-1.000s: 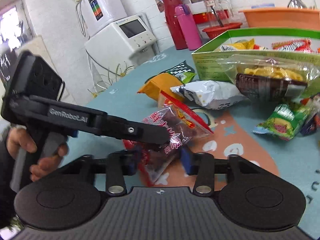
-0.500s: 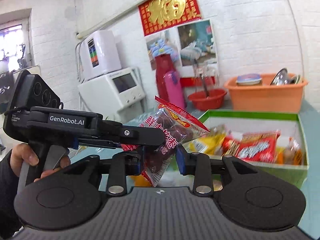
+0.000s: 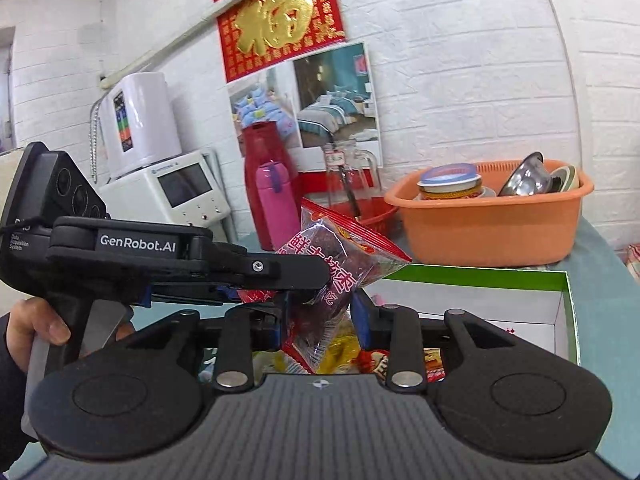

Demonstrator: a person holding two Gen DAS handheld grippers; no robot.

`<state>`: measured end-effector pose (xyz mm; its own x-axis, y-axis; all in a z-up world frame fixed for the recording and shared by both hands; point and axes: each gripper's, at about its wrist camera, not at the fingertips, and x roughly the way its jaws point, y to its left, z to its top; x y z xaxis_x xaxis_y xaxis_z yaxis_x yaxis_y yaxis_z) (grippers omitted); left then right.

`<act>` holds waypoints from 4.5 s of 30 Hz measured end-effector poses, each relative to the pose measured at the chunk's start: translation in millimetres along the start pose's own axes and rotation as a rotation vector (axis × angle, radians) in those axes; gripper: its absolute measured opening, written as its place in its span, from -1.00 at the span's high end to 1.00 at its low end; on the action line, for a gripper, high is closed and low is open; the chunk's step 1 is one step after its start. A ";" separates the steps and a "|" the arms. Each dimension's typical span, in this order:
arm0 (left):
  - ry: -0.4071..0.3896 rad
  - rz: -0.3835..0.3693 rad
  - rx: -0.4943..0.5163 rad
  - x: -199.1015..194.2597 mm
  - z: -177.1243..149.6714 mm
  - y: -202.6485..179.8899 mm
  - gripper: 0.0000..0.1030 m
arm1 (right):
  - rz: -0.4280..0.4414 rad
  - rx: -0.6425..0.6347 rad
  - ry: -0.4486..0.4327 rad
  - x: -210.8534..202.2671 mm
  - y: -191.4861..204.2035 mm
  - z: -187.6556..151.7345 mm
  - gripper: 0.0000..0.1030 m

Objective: Organize snacks
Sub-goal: 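Carry the red date bag into the green box and open the left gripper, then return the left tool and grasp the Danco Galette biscuit bag, then carry the Danco Galette bag into the green box and release it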

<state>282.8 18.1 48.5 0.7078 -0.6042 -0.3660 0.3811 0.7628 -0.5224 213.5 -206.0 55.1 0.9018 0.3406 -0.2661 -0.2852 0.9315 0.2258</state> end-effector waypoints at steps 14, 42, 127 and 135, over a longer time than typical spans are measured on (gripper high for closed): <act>0.028 0.173 -0.017 9.8 -11.0 20.2 -1.00 | -0.181 -0.101 0.094 25.6 -20.8 -18.8 -1.00; 0.168 0.162 0.027 -27.7 -88.0 -48.7 -1.00 | -0.150 -0.113 0.092 -111.4 29.6 -53.3 -1.00; 0.100 0.137 -0.036 86.3 -14.8 -25.0 -1.00 | -0.241 0.035 0.056 -23.2 -94.8 -16.4 -0.79; 0.069 0.114 -0.063 38.3 -29.3 -15.5 -1.00 | -0.277 0.031 0.027 -45.6 -83.6 -24.9 -1.00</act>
<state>286.6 -23.6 20.0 0.7012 -0.5303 -0.4766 0.2609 0.8129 -0.5208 188.2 -296.3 25.0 0.9348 0.0774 -0.3466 -0.0187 0.9854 0.1694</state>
